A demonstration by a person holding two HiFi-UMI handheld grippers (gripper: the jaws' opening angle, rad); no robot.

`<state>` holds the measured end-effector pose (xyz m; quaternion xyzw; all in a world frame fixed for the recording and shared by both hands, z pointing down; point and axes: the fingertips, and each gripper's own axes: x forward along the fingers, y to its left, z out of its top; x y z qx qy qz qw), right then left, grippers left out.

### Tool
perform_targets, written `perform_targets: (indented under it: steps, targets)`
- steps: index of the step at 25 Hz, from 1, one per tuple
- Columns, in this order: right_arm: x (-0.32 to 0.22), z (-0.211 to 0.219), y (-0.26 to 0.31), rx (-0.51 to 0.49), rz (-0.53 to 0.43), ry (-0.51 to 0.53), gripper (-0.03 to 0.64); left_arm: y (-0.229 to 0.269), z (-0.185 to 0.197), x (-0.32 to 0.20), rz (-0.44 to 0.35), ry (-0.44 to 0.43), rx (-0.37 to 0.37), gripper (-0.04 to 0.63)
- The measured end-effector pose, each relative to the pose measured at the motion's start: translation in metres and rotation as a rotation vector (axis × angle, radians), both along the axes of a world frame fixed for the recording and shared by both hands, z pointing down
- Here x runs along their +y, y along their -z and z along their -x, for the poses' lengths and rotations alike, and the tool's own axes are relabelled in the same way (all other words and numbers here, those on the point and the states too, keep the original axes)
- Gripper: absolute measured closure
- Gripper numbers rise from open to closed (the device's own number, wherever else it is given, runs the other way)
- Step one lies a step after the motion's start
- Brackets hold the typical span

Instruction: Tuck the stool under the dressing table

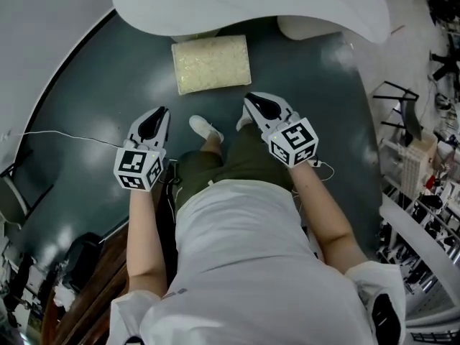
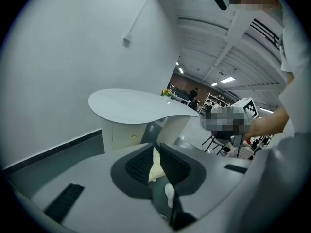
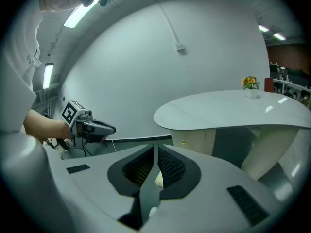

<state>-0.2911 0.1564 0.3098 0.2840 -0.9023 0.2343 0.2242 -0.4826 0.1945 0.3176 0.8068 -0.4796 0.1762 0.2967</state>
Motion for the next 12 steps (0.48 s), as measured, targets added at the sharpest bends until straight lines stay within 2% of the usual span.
perform_targets:
  steps: [12]
  targets:
    - [-0.030,-0.071,-0.132,0.117,0.117,-0.078,0.521,-0.107,-0.026,-0.022,0.197,0.030,-0.066,0.469]
